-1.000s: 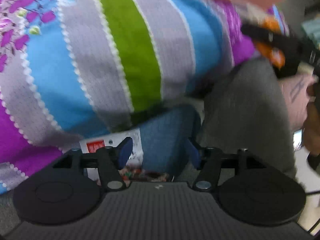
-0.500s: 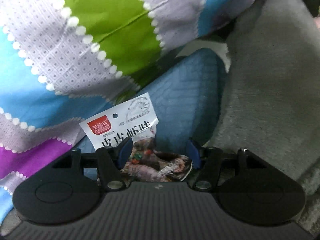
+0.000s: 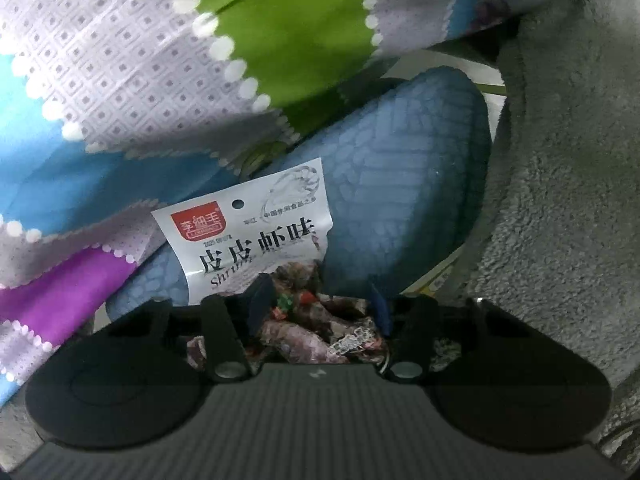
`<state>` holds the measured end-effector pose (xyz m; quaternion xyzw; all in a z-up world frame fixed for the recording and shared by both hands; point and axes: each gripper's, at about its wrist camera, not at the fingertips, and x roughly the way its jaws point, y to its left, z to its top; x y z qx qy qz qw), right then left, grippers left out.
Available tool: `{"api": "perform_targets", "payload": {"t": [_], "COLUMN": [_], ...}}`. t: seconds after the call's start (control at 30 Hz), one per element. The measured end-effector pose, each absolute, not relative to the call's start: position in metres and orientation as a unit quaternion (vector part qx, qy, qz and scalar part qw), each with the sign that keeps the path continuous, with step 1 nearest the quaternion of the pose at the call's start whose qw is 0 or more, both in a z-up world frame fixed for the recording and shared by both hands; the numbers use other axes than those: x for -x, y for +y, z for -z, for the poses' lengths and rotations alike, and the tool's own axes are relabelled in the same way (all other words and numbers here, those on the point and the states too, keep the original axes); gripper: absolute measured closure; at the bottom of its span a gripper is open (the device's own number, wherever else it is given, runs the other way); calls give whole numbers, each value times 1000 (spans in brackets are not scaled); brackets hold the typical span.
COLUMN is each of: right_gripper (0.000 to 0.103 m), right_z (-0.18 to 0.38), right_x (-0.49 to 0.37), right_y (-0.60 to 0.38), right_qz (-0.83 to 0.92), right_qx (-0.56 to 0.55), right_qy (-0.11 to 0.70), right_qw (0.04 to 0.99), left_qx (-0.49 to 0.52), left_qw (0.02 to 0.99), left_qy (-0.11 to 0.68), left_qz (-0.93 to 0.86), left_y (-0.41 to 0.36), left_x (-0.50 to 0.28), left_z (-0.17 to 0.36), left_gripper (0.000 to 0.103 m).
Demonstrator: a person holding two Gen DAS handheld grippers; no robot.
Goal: Organize snacks
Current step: 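Lift the shrimp bag with the left tool while the right tool carries the orange packet toward the pink box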
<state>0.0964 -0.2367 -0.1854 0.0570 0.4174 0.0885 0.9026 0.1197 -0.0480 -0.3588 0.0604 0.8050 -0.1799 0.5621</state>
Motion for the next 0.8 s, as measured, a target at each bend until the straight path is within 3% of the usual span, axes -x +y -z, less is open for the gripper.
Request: {"api": "perform_targets", "payload": {"t": [0.1, 0.13, 0.17, 0.8], "right_gripper": [30, 30, 30, 30], "right_z": [184, 184, 183, 155], "right_x": [-97, -97, -97, -86], "right_y": [-235, -235, -234, -218], "right_qz": [-90, -90, -91, -109], "right_qx": [-55, -55, -54, -39], "right_qy": [416, 416, 414, 383], "right_qw": [903, 903, 904, 917], "left_qx": [-59, -48, -47, 126], "left_qw": [570, 574, 578, 680], "left_qy": [802, 799, 798, 701], "left_qz": [171, 171, 164, 172], "left_y": [-45, -42, -40, 9], "left_x": [-119, -120, -122, -115], "left_z": [360, 358, 357, 252], "left_gripper": [71, 87, 95, 98]}}
